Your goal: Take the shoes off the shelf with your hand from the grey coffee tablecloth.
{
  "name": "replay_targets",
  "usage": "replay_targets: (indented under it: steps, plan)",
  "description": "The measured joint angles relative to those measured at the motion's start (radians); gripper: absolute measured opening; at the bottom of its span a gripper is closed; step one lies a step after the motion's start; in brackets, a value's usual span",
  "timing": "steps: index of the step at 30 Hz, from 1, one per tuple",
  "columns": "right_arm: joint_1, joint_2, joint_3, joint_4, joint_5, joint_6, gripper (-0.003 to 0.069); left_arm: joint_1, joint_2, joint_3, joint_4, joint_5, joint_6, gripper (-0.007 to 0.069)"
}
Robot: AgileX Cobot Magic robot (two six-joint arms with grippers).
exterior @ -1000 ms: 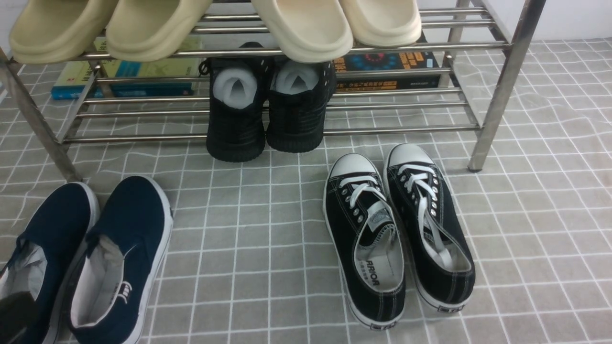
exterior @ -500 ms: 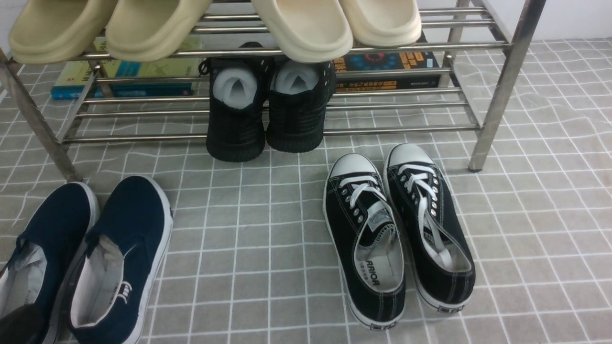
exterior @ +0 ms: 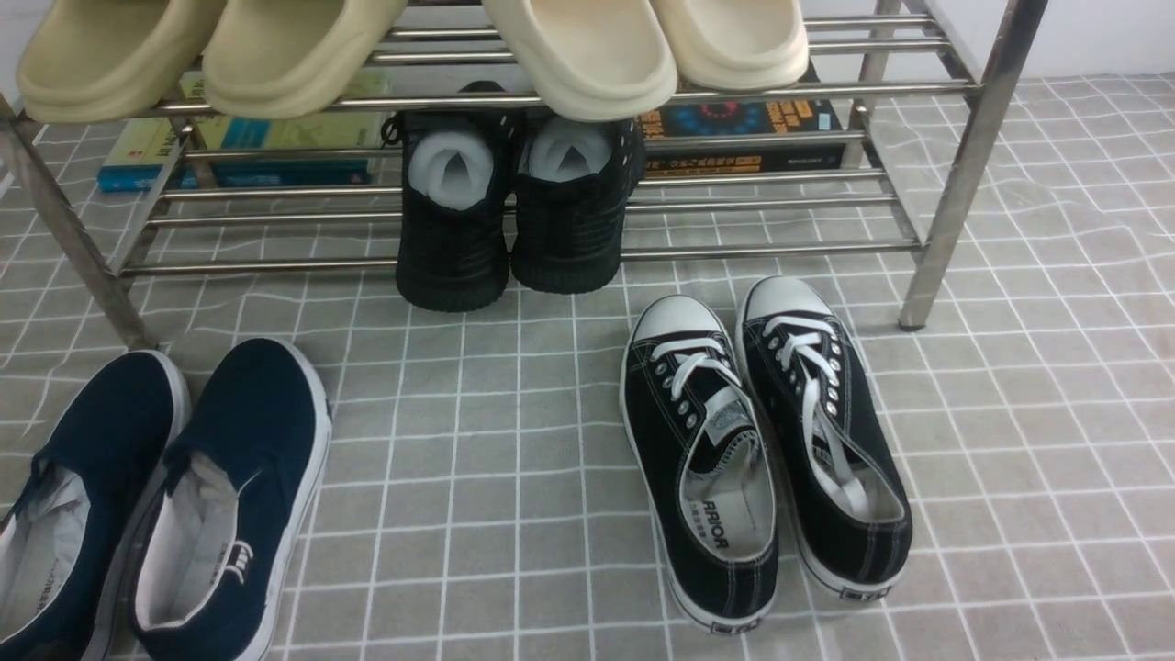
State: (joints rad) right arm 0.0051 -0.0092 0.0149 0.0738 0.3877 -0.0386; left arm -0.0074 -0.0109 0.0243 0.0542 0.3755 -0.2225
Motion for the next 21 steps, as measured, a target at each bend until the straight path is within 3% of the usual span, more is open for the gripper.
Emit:
replay_targets:
  steps: [21]
  plan:
    - [0.0,0.0,0.0,0.0,0.0,0.0,0.0239,0.0,0.0,0.0,0.011,0.001,0.0,0.0043]
